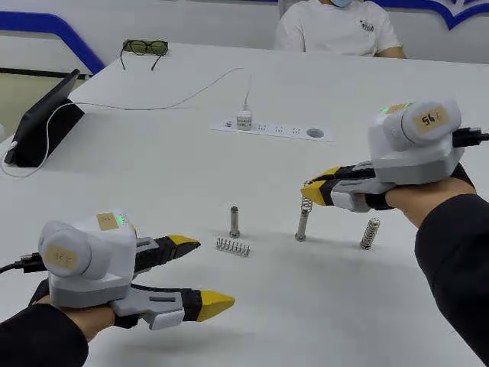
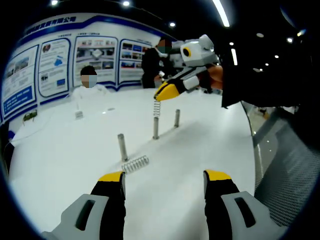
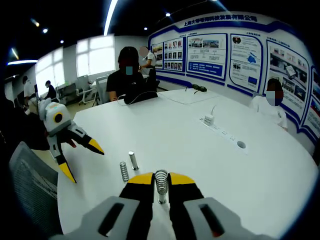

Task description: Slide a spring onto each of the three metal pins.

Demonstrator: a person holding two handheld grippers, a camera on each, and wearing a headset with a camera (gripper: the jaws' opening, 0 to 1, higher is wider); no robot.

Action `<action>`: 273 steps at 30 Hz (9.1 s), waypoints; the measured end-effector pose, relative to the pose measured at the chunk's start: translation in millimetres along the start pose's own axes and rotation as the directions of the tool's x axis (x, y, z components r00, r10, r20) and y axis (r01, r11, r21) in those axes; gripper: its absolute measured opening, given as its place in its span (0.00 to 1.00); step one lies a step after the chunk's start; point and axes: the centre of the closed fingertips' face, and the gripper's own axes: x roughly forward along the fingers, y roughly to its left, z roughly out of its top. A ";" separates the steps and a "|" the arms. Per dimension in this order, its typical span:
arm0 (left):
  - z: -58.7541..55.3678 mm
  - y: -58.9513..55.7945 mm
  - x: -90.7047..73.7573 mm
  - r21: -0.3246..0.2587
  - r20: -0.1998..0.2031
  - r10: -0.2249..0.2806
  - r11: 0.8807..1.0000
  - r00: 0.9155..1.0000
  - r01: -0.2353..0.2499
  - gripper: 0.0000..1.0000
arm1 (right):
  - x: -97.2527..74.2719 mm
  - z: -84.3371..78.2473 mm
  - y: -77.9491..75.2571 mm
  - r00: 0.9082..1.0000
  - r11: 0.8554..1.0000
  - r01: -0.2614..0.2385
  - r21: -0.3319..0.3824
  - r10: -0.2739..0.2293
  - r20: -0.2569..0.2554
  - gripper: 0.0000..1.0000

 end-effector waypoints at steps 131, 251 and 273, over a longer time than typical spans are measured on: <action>-6.6 -0.1 -2.0 -0.020 -0.007 0.012 1.000 1.000 -0.012 0.64 | 64.7 -49.1 74.0 0.973 0.979 -0.191 -0.069 0.179 -0.144 0.15; -3.7 -44.9 17.6 0.208 -0.084 -0.165 0.962 0.983 0.179 0.13 | 1.8 -57.0 146.9 0.853 0.822 -0.480 -0.306 0.357 -0.379 0.11; -0.1 -49.3 17.3 0.207 -0.073 -0.167 0.962 0.983 0.178 0.12 | 2.8 -24.6 162.3 0.880 0.825 -0.465 -0.321 0.390 -0.273 0.11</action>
